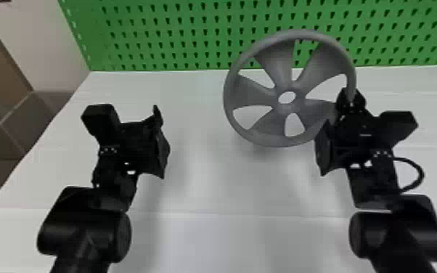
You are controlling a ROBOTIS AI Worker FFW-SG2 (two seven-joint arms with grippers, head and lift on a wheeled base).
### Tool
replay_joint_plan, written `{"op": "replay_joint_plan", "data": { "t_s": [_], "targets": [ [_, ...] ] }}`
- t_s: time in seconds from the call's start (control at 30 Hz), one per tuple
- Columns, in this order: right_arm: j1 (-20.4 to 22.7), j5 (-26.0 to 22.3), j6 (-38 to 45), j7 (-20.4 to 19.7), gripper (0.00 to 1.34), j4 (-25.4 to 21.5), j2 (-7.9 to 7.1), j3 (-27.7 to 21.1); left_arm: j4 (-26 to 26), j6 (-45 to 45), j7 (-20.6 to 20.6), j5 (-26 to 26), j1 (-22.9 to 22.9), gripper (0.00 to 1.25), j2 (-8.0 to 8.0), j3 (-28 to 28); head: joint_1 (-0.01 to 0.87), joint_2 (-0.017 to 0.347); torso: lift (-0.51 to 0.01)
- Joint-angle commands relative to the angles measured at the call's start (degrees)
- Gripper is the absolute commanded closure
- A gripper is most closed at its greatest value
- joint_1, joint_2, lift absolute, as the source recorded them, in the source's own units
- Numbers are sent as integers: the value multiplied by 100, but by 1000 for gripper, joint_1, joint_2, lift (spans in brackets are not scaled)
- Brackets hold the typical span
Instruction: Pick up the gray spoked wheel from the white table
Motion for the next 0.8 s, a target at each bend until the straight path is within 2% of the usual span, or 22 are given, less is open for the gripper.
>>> {"op": "replay_joint_plan", "data": {
  "t_s": [0.0, 0.27, 0.77],
  "targets": [
    [7, 56, -34, -34, 1222, 0, 5, -3, 0, 9, -115, 99, -11, 194, 0, 18, 779, 135, -85],
    [33, 74, -25, -52, 1222, 0, 5, -21, 0, 9, -325, 117, -20, 194, 0, 80, 779, 135, -85],
    [59, -67, 221, -52, 1220, 0, -18, 32, 0, 9, -352, 82, -20, 194, 0, 97, 779, 137, -85]
  ]
}}
